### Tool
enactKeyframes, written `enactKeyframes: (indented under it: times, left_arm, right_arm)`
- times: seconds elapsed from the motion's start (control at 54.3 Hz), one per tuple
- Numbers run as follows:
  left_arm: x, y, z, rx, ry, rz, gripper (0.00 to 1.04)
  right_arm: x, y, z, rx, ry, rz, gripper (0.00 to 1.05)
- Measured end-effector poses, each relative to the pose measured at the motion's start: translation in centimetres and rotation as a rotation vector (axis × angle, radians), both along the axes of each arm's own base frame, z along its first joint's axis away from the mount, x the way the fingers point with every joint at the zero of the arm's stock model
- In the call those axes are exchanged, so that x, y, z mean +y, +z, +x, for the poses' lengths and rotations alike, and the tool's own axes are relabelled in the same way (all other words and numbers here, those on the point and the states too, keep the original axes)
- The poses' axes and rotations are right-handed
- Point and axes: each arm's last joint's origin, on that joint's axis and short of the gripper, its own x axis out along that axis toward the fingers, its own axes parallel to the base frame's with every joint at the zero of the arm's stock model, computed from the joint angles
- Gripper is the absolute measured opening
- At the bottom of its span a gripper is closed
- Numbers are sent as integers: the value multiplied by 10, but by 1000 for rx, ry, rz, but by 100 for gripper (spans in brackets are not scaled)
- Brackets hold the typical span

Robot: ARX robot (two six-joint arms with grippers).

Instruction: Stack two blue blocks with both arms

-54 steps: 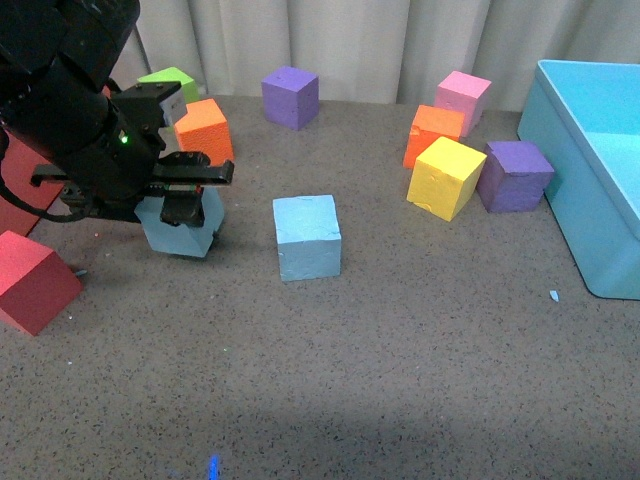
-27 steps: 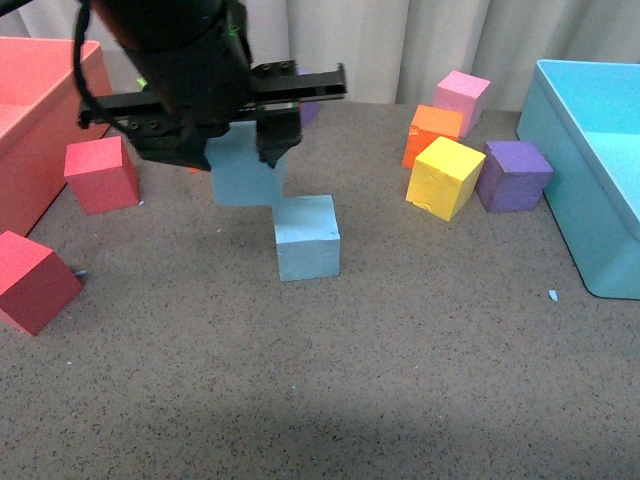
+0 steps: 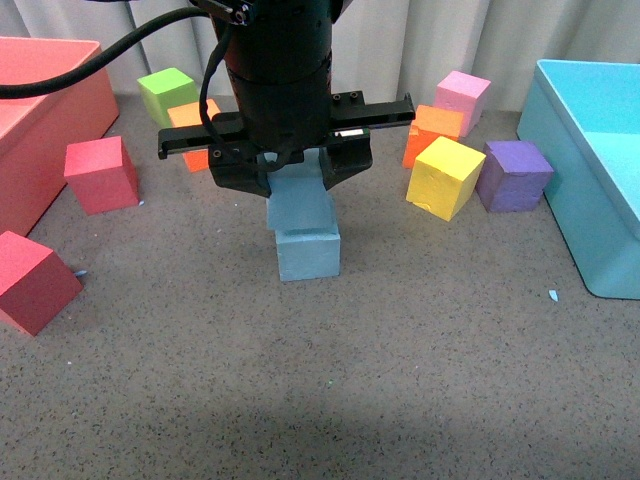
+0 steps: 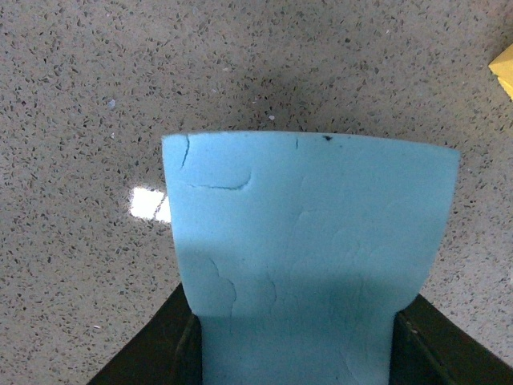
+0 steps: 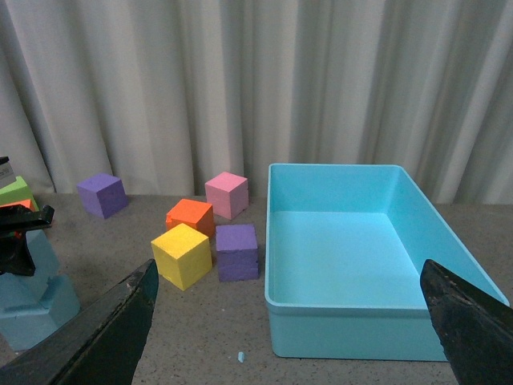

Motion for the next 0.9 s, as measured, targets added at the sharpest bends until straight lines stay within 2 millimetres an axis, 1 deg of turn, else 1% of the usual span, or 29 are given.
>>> enactKeyframes:
  times: [0.295, 0.81, 0.829, 0.884, 0.902]
  left_arm:
    - [-1, -5, 0, 26, 33, -26, 41]
    - [-5, -4, -2, 26, 28, -29, 40]
    - [-5, -4, -2, 26, 30, -31, 40]
    - [-6, -4, -2, 32, 30, -47, 48]
    - [-6, -4, -2, 32, 30, -51, 53]
  right_arm:
    - [0, 0, 0, 0, 0, 0, 95]
    - [0, 0, 0, 0, 0, 0, 95]
    - [0, 0, 0, 0, 0, 0, 95]
    - [0, 0, 0, 0, 0, 0, 95]
    - [0, 0, 0, 0, 0, 0, 95]
